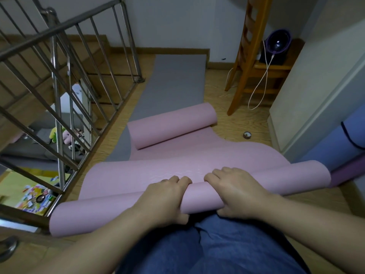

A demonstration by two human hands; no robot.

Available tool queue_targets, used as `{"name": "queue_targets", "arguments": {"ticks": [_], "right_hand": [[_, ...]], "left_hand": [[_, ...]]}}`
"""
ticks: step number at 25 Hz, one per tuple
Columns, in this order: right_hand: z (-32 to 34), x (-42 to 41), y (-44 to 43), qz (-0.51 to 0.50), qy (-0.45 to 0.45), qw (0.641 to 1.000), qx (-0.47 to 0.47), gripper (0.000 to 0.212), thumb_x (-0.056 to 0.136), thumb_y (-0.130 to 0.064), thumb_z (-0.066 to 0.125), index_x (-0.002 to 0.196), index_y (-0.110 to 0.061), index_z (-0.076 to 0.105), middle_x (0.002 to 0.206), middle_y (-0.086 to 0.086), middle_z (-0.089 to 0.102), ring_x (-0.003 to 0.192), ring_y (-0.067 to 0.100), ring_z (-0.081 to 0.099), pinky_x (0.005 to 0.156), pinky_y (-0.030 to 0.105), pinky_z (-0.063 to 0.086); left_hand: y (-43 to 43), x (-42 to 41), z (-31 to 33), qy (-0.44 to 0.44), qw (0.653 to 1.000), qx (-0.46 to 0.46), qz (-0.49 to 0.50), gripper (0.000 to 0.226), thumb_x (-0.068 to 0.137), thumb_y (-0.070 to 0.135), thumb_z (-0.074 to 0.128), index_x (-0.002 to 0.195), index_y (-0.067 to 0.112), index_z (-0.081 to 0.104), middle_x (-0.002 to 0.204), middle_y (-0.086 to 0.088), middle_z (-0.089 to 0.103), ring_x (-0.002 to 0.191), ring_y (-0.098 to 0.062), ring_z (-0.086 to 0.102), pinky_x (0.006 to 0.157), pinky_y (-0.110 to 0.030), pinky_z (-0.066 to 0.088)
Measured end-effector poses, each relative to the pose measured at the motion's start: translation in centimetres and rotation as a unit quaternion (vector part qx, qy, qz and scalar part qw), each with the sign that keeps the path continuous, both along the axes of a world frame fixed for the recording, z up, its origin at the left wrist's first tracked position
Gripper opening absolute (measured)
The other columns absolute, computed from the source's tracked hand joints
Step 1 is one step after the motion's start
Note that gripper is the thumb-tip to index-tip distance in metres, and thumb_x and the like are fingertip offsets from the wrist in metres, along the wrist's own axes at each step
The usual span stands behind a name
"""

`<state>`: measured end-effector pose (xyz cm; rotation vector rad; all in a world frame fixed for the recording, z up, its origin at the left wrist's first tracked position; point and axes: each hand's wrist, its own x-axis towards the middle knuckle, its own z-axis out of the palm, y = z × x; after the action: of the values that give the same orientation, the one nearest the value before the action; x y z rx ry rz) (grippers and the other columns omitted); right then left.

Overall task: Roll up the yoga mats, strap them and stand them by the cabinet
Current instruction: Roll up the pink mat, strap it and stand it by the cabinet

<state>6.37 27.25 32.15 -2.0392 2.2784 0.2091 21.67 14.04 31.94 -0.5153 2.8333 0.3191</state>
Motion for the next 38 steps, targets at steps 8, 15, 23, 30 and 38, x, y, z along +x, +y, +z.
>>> {"name": "queue_targets", "arguments": {"ticks": [8, 15, 23, 30, 38], "right_hand": [[3.5, -1.2, -1.8, -0.018, -0.216, 0.944, 0.249, 0.055, 0.066, -0.042, 0.081, 0.109, -0.024, 0.053, 0.097, -0.007, 0.055, 0.088, 0.016, 0.053, 0.070, 0.025, 0.041], [2.3, -1.2, -1.9, -0.064, -0.220, 0.945, 0.235, 0.067, 0.065, -0.048, 0.080, 0.118, -0.025, 0.046, 0.109, -0.007, 0.052, 0.100, 0.016, 0.053, 0.082, 0.028, 0.044], [0.7, 0.9, -1.5, -0.018, -0.058, 0.997, 0.044, 0.064, 0.065, -0.041, 0.072, 0.119, -0.020, 0.046, 0.107, 0.001, 0.056, 0.096, 0.025, 0.054, 0.077, 0.034, 0.044], [1.4, -0.2, -4.3, -0.055, -0.131, 0.979, 0.148, 0.082, 0.061, -0.053, 0.080, 0.127, -0.022, 0.041, 0.116, 0.000, 0.057, 0.106, 0.023, 0.055, 0.084, 0.034, 0.047], [5.0, 0.6, -0.1, -0.031, -0.157, 0.968, 0.195, 0.075, 0.064, -0.060, 0.076, 0.121, -0.025, 0.040, 0.116, -0.001, 0.055, 0.101, 0.021, 0.055, 0.082, 0.032, 0.046]], "left_hand": [[-1.0, -0.7, 2.9, -0.170, 0.974, 0.146, -0.030, 0.066, 0.072, 0.053, 0.072, 0.125, 0.028, 0.043, 0.123, 0.002, 0.054, 0.111, -0.021, 0.051, 0.095, -0.035, 0.045], [0.9, -0.9, 1.5, -0.106, 0.993, 0.025, -0.033, 0.071, 0.070, 0.043, 0.074, 0.126, 0.022, 0.037, 0.120, -0.005, 0.050, 0.104, -0.029, 0.055, 0.079, -0.035, 0.044], [-0.5, -2.2, 1.1, -0.113, 0.993, 0.011, -0.010, 0.074, 0.074, 0.046, 0.072, 0.134, 0.023, 0.035, 0.123, -0.002, 0.049, 0.110, -0.026, 0.051, 0.088, -0.036, 0.045], [-0.5, -1.8, 1.0, -0.046, 0.997, -0.063, -0.017, 0.073, 0.072, 0.041, 0.069, 0.132, 0.024, 0.031, 0.114, -0.004, 0.051, 0.096, -0.028, 0.057, 0.070, -0.033, 0.040], [0.4, -2.4, 4.4, -0.188, 0.969, 0.149, -0.062, 0.072, 0.070, 0.041, 0.078, 0.129, 0.029, 0.039, 0.115, 0.003, 0.059, 0.097, -0.019, 0.057, 0.083, -0.029, 0.049]]}}
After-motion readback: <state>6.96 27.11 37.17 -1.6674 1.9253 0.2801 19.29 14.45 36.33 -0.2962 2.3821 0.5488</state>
